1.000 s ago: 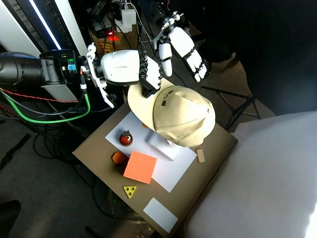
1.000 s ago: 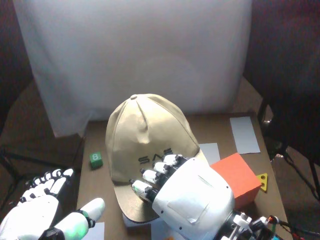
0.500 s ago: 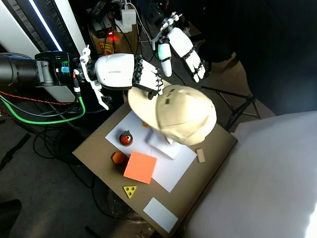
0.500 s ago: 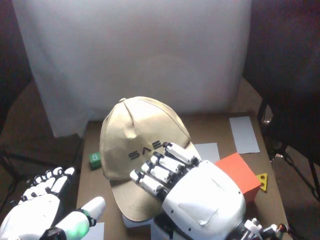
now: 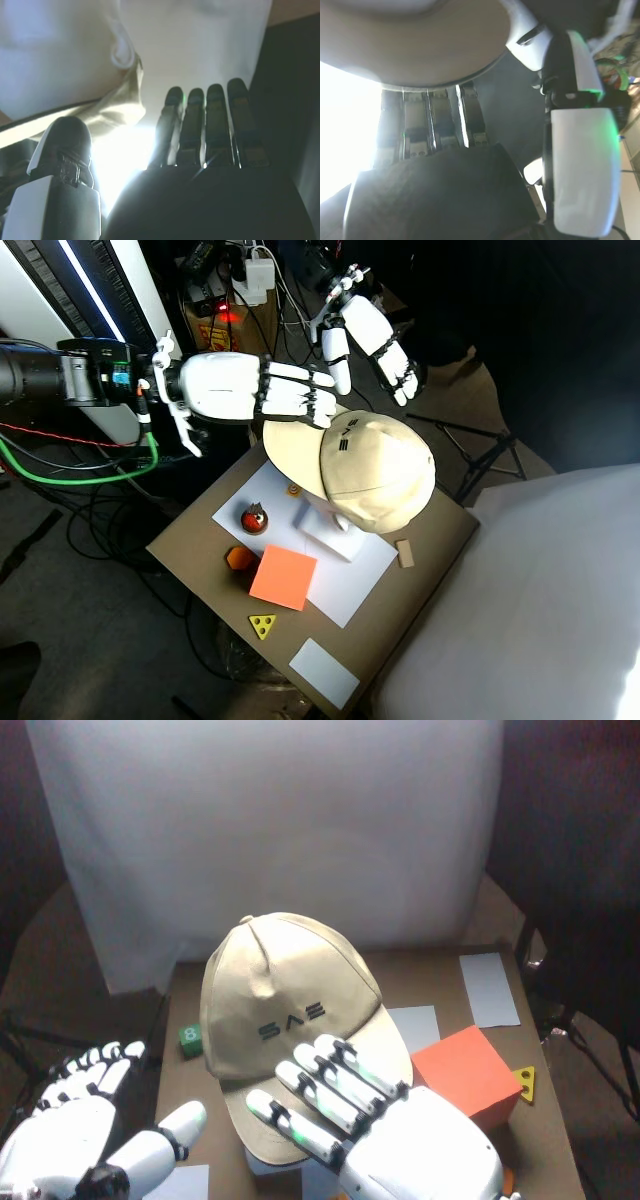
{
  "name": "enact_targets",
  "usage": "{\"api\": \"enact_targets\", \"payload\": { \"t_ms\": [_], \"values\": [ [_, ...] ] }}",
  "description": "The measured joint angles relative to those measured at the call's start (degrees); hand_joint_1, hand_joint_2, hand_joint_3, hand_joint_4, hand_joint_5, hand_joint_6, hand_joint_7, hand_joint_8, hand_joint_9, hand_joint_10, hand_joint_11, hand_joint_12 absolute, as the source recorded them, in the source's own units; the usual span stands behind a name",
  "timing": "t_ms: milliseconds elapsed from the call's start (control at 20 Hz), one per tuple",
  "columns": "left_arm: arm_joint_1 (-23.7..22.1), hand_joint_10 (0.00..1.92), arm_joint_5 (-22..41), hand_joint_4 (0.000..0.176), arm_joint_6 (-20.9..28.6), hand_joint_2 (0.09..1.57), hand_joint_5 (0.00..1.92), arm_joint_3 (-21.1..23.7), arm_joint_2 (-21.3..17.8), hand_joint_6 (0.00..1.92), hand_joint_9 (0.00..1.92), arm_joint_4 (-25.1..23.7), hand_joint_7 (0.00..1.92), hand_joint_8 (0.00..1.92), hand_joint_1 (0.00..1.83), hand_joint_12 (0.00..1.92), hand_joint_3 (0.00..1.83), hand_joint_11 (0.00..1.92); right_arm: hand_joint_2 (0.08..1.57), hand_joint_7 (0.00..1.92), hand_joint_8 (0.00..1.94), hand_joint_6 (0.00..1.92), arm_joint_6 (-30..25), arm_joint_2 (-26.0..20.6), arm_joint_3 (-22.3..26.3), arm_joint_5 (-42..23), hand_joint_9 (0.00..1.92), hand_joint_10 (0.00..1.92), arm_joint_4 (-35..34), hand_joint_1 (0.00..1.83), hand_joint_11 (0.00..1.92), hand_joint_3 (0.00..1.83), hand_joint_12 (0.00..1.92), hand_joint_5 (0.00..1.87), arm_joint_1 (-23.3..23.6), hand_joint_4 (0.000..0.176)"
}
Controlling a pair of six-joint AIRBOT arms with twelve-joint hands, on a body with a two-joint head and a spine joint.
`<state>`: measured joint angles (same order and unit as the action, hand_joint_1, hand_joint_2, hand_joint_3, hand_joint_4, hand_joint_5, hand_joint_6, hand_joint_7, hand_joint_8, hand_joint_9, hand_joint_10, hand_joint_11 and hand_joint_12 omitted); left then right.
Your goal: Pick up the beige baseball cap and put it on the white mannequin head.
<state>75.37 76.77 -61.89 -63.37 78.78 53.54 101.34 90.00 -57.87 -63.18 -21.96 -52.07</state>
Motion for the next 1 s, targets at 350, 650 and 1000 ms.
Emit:
{"api": "enact_targets", "payload": {
  "t_ms": [350,650,1000],
  "values": [
    [-2.1,0.0,0.0,0.0,0.0,1.16,0.09,-1.7,0.0,0.0,0.01,-2.5,0.04,0.0,0.0,0.06,0.0,0.04,0.95,0.0,0.0,0.0,1.3,-1.4,2.2,3.9,0.0,0.0,-6.4,0.43,0.0,0.0,0.04,0.03,-2.1,0.111],
    [-5.0,0.0,-0.3,0.0,-1.0,1.16,0.09,-2.4,-0.9,0.0,0.03,-2.9,0.05,0.0,0.0,0.24,0.0,0.0,0.95,0.0,0.0,0.0,3.8,-3.2,6.1,5.6,0.0,0.0,-8.0,0.42,0.01,0.0,0.05,0.03,-3.5,0.11],
    [-5.9,0.0,-1.2,0.0,-1.7,1.15,0.09,-1.1,-3.7,0.0,0.0,-1.9,0.03,0.0,0.0,0.13,0.0,0.0,0.96,0.0,0.0,0.0,4.5,-19.8,15.9,21.0,0.01,0.0,-23.9,0.41,0.0,0.0,0.15,0.03,7.6,0.11]
  ]
}}
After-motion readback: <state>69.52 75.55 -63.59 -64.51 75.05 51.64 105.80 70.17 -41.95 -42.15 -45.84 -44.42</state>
